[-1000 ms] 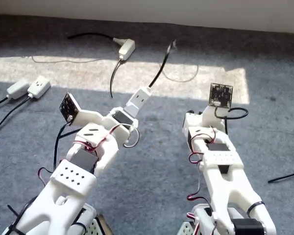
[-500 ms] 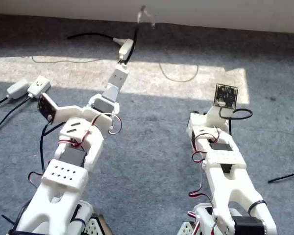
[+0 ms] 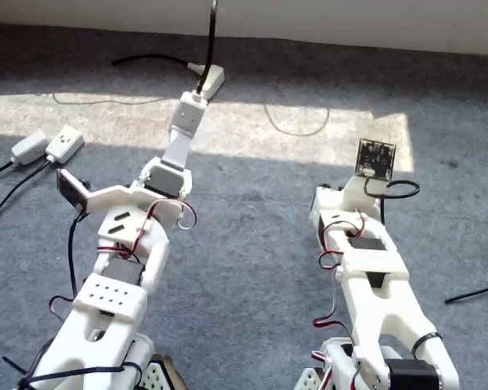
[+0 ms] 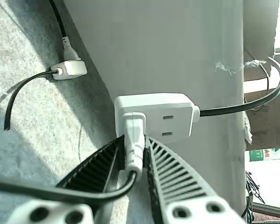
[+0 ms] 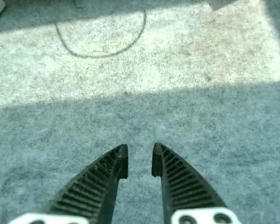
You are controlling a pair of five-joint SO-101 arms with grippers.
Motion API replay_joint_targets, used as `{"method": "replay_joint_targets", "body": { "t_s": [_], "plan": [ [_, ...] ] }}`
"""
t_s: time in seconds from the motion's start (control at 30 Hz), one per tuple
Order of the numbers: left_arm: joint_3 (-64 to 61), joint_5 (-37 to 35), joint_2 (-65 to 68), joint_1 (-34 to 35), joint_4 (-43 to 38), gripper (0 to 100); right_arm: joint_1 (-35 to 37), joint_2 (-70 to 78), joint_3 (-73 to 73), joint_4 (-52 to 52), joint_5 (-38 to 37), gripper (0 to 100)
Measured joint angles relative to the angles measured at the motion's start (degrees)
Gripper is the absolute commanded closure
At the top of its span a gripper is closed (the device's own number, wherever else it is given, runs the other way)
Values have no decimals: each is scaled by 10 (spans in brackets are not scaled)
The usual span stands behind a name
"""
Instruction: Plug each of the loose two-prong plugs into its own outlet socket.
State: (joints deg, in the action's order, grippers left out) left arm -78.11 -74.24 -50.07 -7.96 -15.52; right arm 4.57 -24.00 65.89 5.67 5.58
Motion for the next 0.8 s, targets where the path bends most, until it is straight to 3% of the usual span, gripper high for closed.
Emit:
{"method": "replay_joint_targets", "body": {
  "t_s": [0.1, 0.23, 0.37, 0.57, 0.67, 0.8],
  "plan": [
    [-10, 39, 0, 0, -18, 955, 0, 0, 0, 0, 0, 899],
    [-19, 178, 0, -1, 5, 952, 0, 0, 0, 0, 0, 899],
    [-15, 329, 0, -8, 76, 953, 0, 0, 0, 0, 0, 899],
    [60, 610, 0, -7, 236, 953, 0, 0, 0, 0, 0, 899],
    [93, 658, 2, -8, 269, 953, 0, 0, 0, 0, 0, 899],
    [141, 674, 3, -7, 250, 953, 0, 0, 0, 0, 0, 899]
  ]
}}
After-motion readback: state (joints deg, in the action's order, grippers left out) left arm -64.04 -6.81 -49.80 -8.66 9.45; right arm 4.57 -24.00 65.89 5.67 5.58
